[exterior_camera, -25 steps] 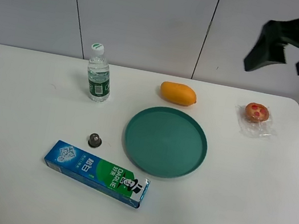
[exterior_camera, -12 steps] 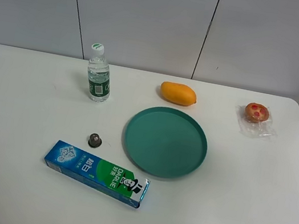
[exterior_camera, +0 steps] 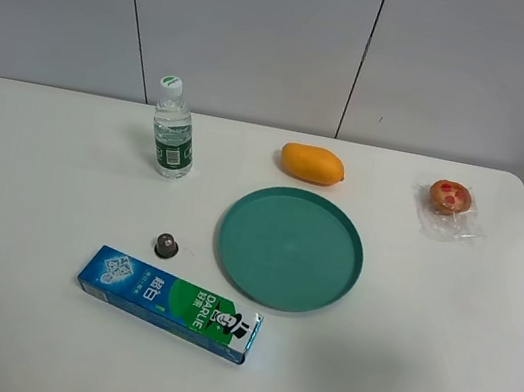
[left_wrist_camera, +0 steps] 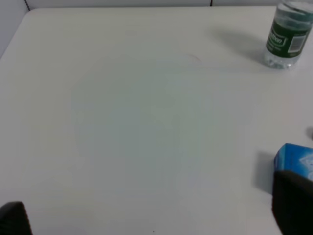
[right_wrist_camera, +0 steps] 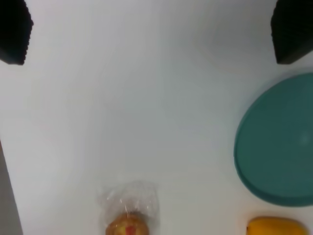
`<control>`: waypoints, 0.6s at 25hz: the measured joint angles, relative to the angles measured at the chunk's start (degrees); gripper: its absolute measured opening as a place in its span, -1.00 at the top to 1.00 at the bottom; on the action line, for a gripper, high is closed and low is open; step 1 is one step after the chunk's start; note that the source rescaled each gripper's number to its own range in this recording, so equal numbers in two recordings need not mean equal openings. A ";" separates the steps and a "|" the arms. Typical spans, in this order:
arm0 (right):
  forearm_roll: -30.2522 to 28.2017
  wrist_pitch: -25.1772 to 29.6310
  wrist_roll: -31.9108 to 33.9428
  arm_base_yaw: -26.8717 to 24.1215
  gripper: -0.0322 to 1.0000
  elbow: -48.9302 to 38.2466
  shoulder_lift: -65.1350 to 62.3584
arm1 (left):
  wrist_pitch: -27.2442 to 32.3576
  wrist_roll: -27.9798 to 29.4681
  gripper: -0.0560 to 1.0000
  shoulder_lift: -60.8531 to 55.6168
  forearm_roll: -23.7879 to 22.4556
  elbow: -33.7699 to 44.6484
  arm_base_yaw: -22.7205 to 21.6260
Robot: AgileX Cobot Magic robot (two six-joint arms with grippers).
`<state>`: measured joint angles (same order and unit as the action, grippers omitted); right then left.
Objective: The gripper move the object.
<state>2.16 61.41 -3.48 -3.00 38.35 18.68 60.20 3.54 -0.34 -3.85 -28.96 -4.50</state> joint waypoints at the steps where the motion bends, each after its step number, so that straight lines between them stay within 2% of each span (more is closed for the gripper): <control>1: 0.00 -1.04 -0.07 0.00 -1.00 -1.67 -2.60 | 0.00 0.00 -1.00 0.00 0.00 0.00 0.00; 7: 0.00 -4.04 -0.44 0.00 -1.00 -7.17 -13.56 | 0.00 0.00 -1.00 0.00 0.00 0.00 0.00; 15: 0.00 -1.26 -0.43 0.00 -1.00 -9.08 -18.77 | 0.00 0.00 -1.00 0.00 0.00 0.00 0.00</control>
<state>2.16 60.14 -3.91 -3.00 29.27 -0.09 60.20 3.54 -0.34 -3.85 -28.96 -4.50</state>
